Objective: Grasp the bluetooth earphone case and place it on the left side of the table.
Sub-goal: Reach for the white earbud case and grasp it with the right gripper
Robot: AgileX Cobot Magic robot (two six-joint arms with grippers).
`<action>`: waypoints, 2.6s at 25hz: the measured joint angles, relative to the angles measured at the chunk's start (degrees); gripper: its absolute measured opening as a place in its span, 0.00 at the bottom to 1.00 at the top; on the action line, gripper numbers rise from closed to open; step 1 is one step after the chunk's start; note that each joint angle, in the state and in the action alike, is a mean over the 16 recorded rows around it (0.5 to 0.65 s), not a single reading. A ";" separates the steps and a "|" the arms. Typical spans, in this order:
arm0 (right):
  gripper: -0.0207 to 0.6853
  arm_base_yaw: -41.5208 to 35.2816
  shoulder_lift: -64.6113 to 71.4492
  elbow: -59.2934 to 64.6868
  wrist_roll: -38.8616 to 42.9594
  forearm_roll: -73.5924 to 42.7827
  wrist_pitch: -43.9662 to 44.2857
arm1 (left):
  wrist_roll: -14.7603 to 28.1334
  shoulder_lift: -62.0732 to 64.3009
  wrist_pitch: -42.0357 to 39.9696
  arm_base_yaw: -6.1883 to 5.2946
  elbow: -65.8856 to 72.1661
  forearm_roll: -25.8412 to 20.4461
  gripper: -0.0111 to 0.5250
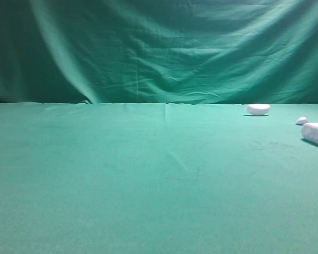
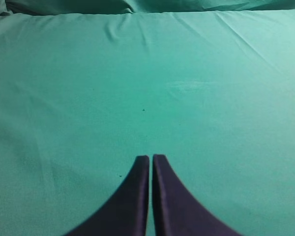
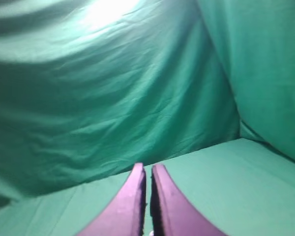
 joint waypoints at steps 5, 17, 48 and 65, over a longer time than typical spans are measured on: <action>0.03 0.00 10.90 -9.34 -3.16 -0.74 8.59 | 0.00 0.00 0.00 0.00 0.00 0.00 0.02; 0.03 1.21 46.90 -29.83 -6.93 0.69 35.95 | 0.00 0.00 0.00 0.00 0.00 0.00 0.02; 0.89 13.98 89.75 -43.20 9.52 -18.85 28.41 | 0.00 0.00 0.00 0.00 0.00 0.00 0.02; 0.54 14.01 94.86 -51.68 9.76 -20.45 34.39 | 0.00 0.00 0.00 0.00 0.00 0.00 0.02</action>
